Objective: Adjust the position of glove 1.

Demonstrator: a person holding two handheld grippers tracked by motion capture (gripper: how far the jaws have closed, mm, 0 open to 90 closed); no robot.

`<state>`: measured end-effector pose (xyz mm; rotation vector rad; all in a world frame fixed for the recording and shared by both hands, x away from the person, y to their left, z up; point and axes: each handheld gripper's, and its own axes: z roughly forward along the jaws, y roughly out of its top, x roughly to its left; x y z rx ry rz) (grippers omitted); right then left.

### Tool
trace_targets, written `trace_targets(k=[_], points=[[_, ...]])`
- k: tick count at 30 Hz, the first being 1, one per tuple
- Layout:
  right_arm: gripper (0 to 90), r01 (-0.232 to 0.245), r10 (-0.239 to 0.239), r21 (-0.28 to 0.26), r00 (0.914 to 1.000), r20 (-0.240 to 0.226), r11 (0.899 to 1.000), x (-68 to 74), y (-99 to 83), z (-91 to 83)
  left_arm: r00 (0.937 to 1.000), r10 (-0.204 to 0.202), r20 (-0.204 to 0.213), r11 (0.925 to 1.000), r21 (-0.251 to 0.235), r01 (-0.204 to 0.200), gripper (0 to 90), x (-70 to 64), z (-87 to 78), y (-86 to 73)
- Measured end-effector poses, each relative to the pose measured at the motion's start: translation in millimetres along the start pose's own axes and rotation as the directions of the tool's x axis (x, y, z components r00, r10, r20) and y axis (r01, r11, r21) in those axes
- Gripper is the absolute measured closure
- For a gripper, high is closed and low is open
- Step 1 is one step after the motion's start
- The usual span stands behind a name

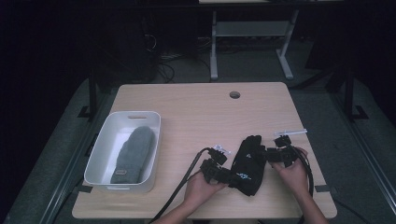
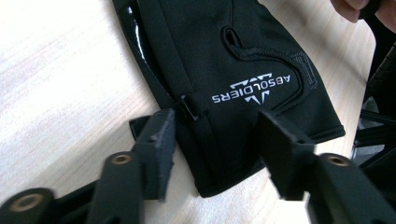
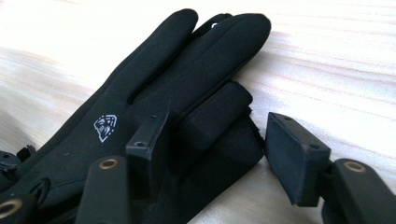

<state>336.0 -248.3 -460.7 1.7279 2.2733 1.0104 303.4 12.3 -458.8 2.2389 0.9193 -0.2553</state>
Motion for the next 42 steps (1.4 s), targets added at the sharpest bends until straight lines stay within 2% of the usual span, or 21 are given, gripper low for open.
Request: trace_targets(k=[2,6,12,18,22,26,29,42], points=[[47.0,0.023,-0.023,-0.003,0.9997,-0.005,1.0,0.8,-0.5,0.7,1.0,0.0,0.005,1.0,-0.003,0.0,58.6,-0.5,2.0,0.2],[56.3,0.008,-0.008,0.001,0.9996,-0.027,1.0,2.5,-1.3,1.1,0.9996,-0.016,0.024,0.9999,0.004,0.016,71.3,4.3,3.3,1.3],[71.3,-0.055,0.054,-0.006,0.9934,-0.101,0.998,-2.8,-1.9,-1.1,0.9962,-0.048,0.072,0.9988,0.004,0.048,79.4,12.7,2.8,1.2],[73.3,-0.105,0.102,-0.006,0.9834,-0.15,0.994,-6.4,0.5,-6.6,0.995,-0.052,0.085,0.9986,-0.008,0.053,80.7,14.8,-1.7,0.2],[73.4,-0.111,0.104,-0.029,0.9772,-0.185,0.993,-5.0,3.3,-12.7,0.9942,-0.06,0.09,0.9978,-0.024,0.062,80.8,16.0,-7.2,-1.5],[73.4,-0.108,0.098,-0.035,0.9747,-0.2,0.994,1.6,8.0,-16.7,0.9957,-0.042,0.083,0.9986,-0.028,0.044,80.9,16.1,-16.0,-2.6],[73.4,-0.105,0.096,-0.034,0.9729,-0.21,0.994,5.9,11.0,-17.9,0.995,-0.049,0.087,0.998,-0.037,0.052,81.0,15.5,-22.2,-2.8],[73.4,-0.108,0.092,-0.046,0.9589,-0.268,0.993,22.1,29.4,-23.7,0.9963,-0.034,0.079,0.9968,-0.069,0.039,80.8,17.5,-51.4,-4.1]])
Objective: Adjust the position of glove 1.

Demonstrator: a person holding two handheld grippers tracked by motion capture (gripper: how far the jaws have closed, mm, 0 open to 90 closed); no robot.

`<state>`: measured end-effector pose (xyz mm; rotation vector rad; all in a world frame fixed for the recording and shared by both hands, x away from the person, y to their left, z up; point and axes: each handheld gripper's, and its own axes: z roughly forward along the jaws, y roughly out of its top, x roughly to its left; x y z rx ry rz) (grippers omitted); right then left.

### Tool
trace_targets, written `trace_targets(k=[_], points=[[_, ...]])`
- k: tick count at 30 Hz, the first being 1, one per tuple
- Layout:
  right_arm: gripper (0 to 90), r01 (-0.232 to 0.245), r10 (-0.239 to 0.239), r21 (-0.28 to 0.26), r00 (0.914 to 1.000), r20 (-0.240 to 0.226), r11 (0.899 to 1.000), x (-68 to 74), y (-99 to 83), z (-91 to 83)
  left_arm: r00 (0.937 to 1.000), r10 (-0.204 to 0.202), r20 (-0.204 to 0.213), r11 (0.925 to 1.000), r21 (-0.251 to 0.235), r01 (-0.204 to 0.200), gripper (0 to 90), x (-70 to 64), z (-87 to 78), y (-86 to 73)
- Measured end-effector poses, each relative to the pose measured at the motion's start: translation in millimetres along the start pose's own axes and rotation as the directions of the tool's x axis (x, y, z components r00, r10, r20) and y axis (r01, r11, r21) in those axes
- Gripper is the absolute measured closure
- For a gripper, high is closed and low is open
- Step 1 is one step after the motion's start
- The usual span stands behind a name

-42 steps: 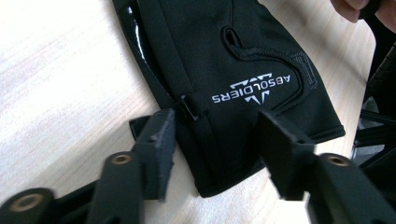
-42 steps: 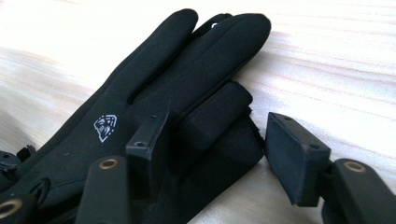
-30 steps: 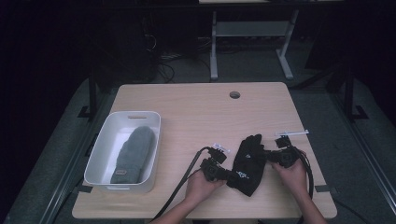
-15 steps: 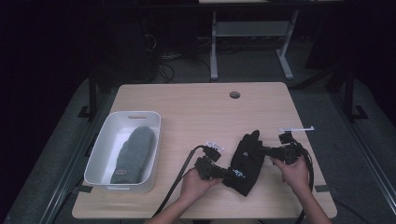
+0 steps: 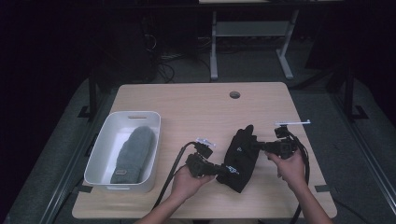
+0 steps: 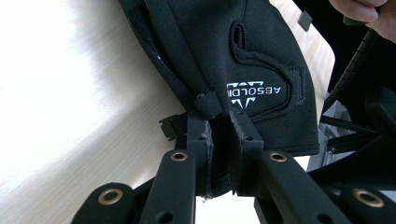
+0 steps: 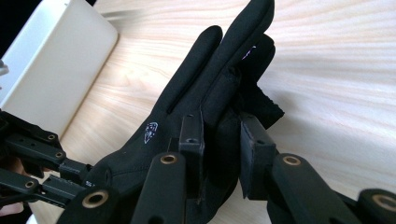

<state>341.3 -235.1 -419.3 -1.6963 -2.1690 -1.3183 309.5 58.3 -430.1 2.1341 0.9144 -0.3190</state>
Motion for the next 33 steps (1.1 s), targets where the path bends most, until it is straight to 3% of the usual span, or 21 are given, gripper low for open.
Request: trace_targets(k=[23,33], points=[[73.4,-0.021,0.02,-0.019,0.9953,-0.095,1.0,25.1,26.6,5.2,0.9998,0.006,-0.018,0.9981,-0.061,-0.007,80.6,3.3,-42.7,2.5],[73.5,-0.01,0.008,-0.017,0.9938,-0.111,1.0,35.6,38.2,9.8,0.9998,0.0,-0.02,0.9969,-0.078,-0.002,80.6,6.4,-56.7,2.7]])
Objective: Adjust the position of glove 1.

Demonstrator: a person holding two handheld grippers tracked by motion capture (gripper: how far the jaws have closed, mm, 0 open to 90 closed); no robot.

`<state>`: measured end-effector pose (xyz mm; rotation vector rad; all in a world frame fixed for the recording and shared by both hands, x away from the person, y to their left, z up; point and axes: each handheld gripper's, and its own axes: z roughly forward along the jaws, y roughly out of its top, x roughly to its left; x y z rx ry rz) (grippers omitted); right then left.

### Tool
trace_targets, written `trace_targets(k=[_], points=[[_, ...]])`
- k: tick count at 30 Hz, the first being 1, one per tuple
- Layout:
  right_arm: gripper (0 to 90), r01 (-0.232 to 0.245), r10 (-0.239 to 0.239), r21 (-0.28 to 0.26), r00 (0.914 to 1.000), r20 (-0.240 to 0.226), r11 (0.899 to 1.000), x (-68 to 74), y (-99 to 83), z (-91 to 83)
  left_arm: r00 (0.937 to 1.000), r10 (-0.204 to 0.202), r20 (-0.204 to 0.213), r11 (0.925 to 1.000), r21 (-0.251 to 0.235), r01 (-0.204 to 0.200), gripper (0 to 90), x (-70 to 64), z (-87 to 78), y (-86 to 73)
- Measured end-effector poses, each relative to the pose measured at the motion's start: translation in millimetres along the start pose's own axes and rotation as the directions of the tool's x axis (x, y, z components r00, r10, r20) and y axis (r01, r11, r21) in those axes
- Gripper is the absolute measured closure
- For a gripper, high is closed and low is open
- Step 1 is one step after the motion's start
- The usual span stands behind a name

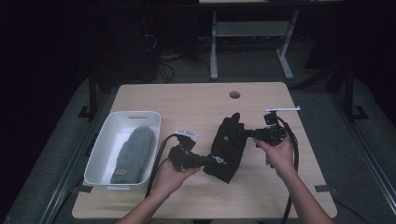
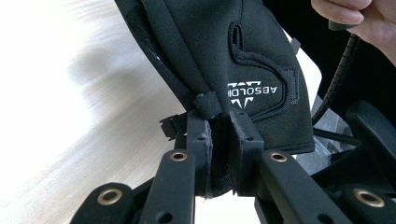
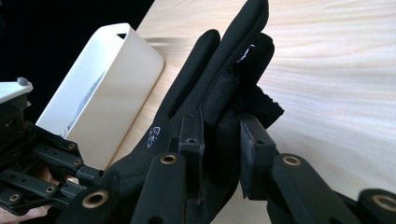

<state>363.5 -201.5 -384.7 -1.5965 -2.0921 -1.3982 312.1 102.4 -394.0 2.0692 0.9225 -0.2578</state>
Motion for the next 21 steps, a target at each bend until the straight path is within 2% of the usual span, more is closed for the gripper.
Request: trace_targets(k=[21], points=[[73.5,0.003,-0.003,0.0,0.9988,-0.048,1.0,17.6,16.7,11.6,0.9998,0.0,-0.021,0.9995,-0.031,0.0,80.4,5.2,-25.1,0.5]])
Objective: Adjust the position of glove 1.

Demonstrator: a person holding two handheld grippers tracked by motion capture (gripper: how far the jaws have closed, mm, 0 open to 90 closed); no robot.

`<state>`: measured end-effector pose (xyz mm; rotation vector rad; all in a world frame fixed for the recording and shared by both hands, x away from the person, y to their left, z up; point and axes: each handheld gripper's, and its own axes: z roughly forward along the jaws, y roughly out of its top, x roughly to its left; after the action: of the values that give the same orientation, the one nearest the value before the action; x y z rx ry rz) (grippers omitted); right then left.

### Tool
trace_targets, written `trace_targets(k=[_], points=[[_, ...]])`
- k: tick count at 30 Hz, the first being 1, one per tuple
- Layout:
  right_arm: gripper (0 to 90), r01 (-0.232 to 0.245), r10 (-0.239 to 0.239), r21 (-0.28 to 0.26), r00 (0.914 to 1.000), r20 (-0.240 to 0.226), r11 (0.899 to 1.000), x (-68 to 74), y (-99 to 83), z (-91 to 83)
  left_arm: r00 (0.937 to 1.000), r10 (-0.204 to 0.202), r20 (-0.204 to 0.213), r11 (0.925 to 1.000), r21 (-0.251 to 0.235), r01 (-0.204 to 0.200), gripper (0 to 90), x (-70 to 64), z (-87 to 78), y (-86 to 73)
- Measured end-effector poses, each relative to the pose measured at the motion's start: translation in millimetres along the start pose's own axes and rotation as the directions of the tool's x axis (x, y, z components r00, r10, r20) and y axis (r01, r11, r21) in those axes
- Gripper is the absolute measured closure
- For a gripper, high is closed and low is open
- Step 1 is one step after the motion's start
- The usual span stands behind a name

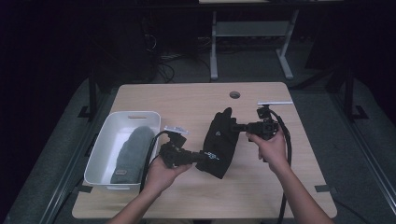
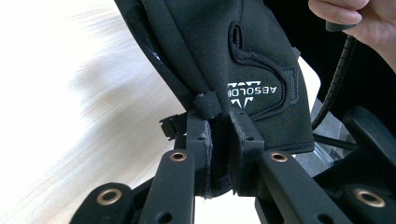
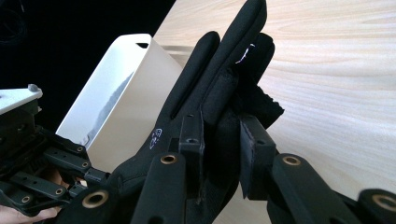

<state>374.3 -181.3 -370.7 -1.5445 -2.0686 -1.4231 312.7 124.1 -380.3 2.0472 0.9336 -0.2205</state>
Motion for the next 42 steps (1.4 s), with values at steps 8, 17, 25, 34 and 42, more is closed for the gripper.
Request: trace_targets(k=[8,17,25,34,42], points=[[73.5,0.013,-0.013,0.005,0.9999,-0.004,1.0,8.1,6.6,4.7,1.0,-0.005,-0.008,1.0,-0.008,0.005,80.5,1.0,-8.3,-0.6],[73.5,0.013,-0.013,0.016,0.9998,-0.015,1.0,16.1,11.3,11.7,0.9997,-0.006,-0.021,0.9998,-0.022,0.006,80.5,2.2,-18.0,-2.8],[73.5,0.024,-0.024,0.023,0.9995,-0.022,0.999,22.8,15.6,19.2,0.9994,-0.012,-0.033,0.9995,-0.03,0.011,80.5,3.8,-26.0,-5.2],[73.5,0.026,-0.025,0.031,0.9992,-0.031,0.999,26.8,17.7,26.3,0.9991,-0.018,-0.039,0.9991,-0.038,0.016,80.4,6.2,-32.6,-7.9],[73.5,0.032,-0.031,0.04,0.9989,-0.035,0.999,32.8,21.3,31.1,0.9988,-0.024,-0.042,0.9986,-0.048,0.022,80.4,8.2,-38.1,-10.4]])
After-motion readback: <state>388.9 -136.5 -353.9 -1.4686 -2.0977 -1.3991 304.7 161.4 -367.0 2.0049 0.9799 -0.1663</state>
